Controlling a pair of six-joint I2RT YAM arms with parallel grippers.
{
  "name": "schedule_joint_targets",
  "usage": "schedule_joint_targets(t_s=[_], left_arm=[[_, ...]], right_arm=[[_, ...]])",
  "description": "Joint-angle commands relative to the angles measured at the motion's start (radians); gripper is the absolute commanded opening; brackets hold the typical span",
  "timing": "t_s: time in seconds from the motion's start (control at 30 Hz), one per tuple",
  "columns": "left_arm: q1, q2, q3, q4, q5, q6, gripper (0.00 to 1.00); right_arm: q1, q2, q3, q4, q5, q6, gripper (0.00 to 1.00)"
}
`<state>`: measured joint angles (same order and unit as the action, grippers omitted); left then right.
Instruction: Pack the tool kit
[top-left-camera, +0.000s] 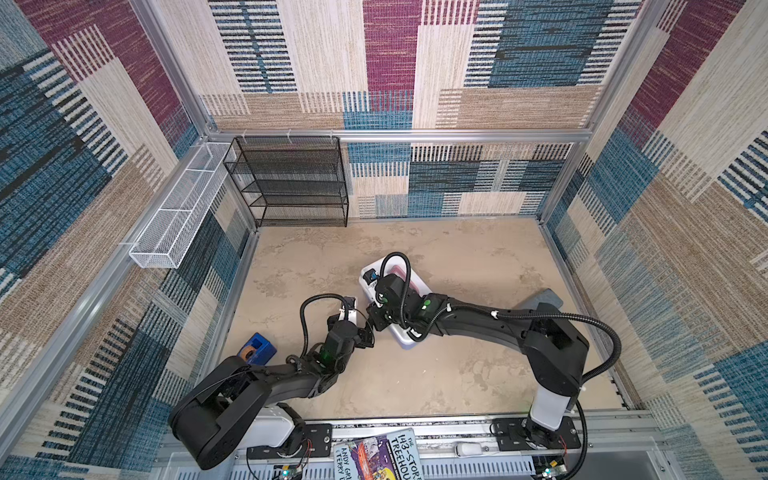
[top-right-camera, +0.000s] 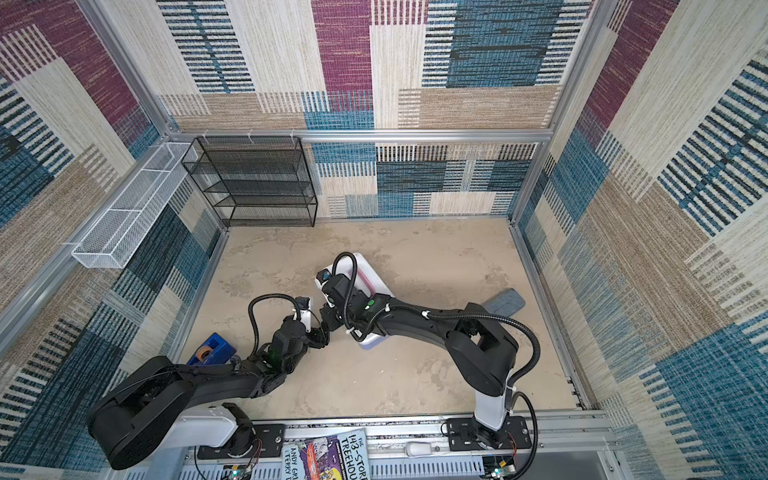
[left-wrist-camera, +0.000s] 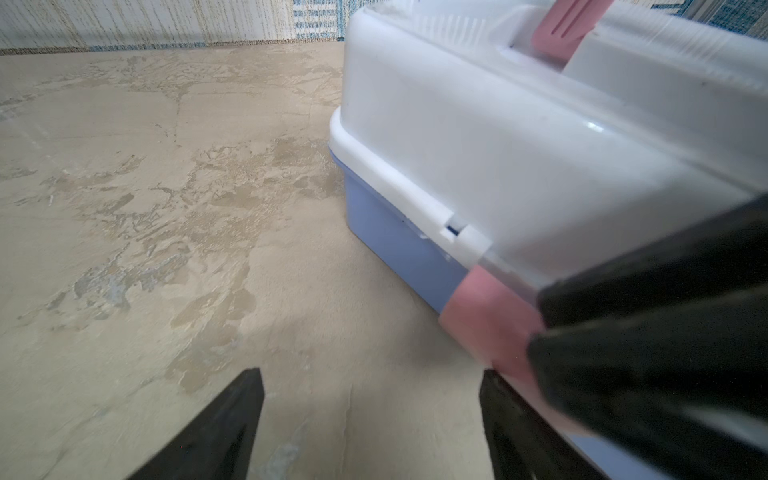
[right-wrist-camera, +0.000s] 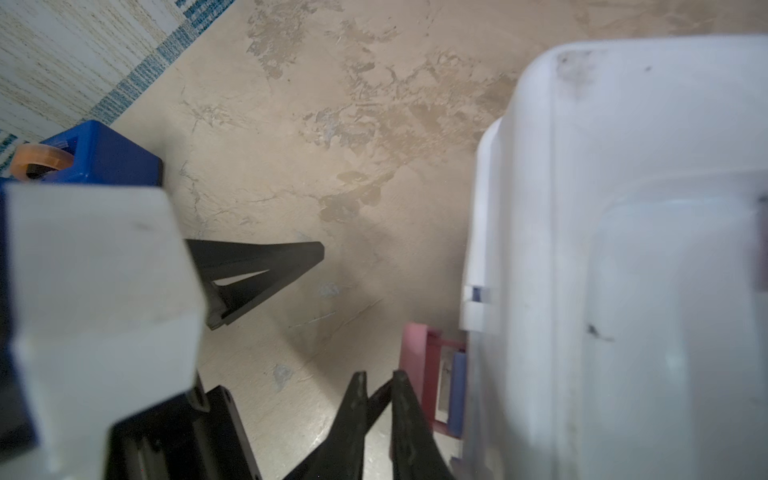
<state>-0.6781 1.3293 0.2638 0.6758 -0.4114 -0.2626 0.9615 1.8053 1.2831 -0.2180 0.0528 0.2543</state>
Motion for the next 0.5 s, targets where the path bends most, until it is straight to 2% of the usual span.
schedule_joint_targets(t_s=[0.0, 0.33, 0.47], left_arm=[[0.000, -0.003, 0.003, -0.008, 0.005, -0.046, 0.85], [0.000, -0.018, 0.003, -0.022, -0.001, -0.042, 0.85], [0.000, -0.031, 0.006, -0.034, -0.006, -0.036, 0.85]], right_arm=[[0.000, -0.024, 0.008, 0.002, 0.021, 0.011, 0.17], [0.000, -0.058, -0.004, 0.032, 0.005, 0.011, 0.18], [0.000, -0.107, -0.032, 0.060, 0.037, 0.005, 0.20]])
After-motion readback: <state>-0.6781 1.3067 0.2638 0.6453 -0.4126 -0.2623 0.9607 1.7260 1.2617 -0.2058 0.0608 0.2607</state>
